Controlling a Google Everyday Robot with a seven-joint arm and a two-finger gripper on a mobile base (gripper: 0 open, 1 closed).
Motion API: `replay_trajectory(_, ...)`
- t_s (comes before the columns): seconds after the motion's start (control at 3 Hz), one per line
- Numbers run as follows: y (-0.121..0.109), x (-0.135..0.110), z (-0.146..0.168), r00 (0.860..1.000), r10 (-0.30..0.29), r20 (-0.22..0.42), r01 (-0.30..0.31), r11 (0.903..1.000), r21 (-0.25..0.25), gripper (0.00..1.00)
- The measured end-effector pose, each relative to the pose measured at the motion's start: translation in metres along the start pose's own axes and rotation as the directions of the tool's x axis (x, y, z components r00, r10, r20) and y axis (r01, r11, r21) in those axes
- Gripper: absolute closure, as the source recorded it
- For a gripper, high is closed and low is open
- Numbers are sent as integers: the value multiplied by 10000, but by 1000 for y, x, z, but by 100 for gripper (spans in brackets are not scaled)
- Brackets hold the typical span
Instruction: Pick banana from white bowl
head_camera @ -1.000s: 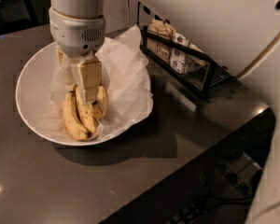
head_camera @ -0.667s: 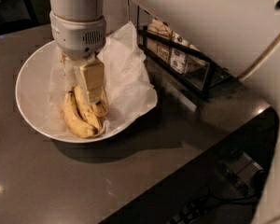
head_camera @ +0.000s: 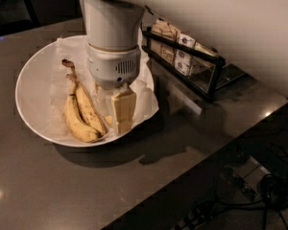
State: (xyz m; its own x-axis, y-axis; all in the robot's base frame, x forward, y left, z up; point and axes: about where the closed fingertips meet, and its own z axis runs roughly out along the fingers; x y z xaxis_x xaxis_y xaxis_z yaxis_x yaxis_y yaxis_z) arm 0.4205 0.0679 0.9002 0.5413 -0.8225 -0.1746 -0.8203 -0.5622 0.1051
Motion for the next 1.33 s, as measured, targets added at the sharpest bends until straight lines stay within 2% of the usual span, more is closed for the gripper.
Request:
replay_trajectory(0.33,47,20,-1,9872,1446,677,-1434,9894,-224,50)
replay_trajectory(0.67,67,39,-17,9666,2408,879,-2427,9700,114,47)
replay_trajectory(1.0,51,43,-49,9593,2698,838,-2775,9554,1013,47)
replay_trajectory(1.33,12,31,-89,9728,2162,826,-2291,9504,2104,46)
